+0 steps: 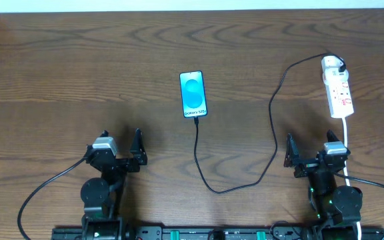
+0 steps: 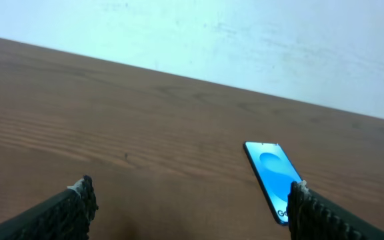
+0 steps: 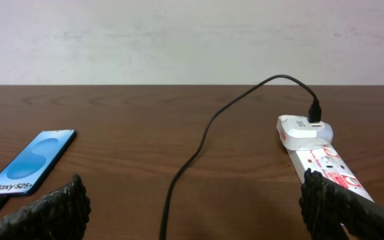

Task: Plug charger to phone and switch on socket

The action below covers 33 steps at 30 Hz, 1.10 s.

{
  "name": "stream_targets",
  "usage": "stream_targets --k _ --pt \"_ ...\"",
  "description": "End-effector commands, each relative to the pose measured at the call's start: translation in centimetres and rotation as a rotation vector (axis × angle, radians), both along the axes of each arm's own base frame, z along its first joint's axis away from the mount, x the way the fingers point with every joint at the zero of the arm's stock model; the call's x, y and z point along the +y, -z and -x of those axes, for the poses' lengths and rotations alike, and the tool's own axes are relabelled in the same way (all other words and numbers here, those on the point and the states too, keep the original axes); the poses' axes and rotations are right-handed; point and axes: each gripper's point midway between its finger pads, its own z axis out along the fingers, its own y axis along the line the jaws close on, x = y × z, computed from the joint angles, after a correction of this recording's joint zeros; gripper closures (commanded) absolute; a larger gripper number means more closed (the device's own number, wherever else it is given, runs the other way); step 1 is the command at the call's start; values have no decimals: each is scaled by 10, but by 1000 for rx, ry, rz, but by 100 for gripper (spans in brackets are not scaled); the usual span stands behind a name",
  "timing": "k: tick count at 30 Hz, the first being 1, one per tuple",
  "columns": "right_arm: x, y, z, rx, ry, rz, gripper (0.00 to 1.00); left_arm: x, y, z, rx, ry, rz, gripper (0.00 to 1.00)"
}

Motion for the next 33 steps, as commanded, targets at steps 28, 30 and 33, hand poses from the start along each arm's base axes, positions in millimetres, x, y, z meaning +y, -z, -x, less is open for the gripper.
stream_targets --k 28,30,33 --pt "1 0 0 0 -1 -2 1 9 10 12 26 -48 -29 8" --pt "1 0 0 0 -1 -3 1 9 10 12 26 -48 -29 8" --pt "1 0 0 0 -1 -3 1 9 10 12 26 -48 -29 8"
